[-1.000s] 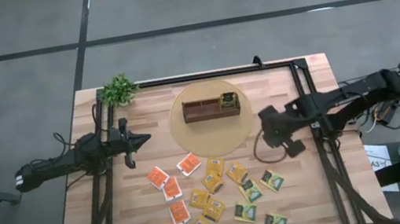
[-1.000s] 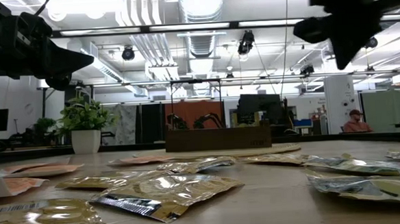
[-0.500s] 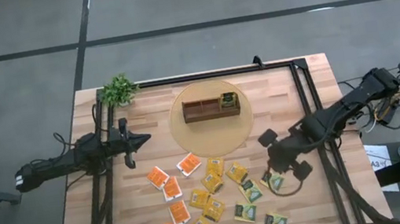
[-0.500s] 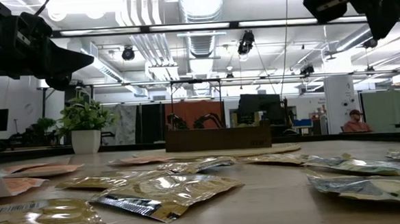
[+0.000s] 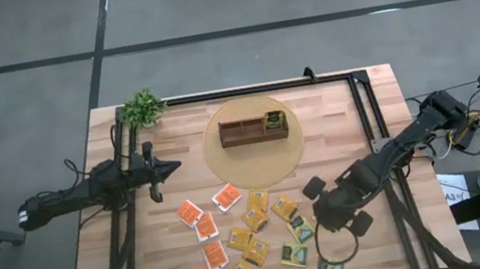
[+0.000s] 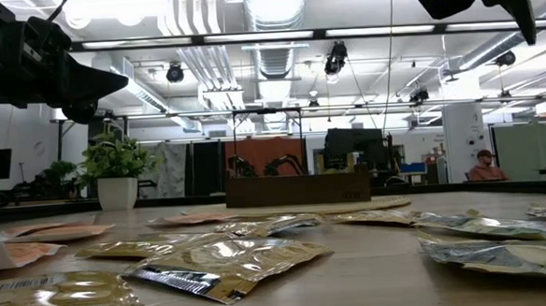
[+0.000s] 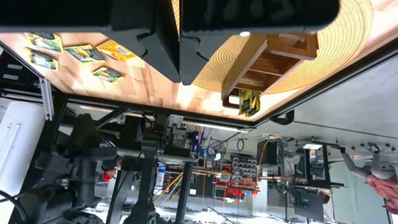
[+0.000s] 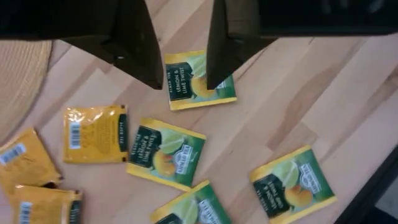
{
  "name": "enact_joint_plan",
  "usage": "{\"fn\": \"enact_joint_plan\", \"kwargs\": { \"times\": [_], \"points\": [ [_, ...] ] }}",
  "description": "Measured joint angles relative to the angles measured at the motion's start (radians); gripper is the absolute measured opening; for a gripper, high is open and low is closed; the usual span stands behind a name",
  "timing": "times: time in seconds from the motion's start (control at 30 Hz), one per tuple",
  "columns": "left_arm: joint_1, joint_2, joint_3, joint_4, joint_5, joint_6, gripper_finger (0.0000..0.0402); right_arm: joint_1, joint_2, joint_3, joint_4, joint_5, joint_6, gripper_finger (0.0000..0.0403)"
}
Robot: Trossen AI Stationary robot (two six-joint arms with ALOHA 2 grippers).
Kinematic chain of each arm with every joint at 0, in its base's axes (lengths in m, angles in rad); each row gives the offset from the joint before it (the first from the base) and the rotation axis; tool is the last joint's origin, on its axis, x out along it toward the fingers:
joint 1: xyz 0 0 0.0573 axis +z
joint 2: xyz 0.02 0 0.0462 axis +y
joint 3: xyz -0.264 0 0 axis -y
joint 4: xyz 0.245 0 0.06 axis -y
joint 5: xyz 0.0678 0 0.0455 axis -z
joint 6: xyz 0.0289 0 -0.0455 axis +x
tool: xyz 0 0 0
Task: Pick & Place Tea
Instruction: Put the yellow tea bag into the right section of the wooden organizer
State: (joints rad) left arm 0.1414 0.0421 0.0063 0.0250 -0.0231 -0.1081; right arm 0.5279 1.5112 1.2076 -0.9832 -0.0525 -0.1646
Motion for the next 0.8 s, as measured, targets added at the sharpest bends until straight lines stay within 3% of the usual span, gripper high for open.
{"fn": "enact_joint_plan", "kwargs": {
  "times": [0.3,0.8],
  "points": [
    [0.000,0.000,0.000,0.000,0.000,0.000,0.0000,0.017,0.065,-0.036,0.031,-0.009,-0.109,0.0172],
    [0.000,0.000,0.000,0.000,0.000,0.000,0.0000,-0.045,0.145,-0.200,0.183,0.043,-0.193,0.0176]
  ]
}}
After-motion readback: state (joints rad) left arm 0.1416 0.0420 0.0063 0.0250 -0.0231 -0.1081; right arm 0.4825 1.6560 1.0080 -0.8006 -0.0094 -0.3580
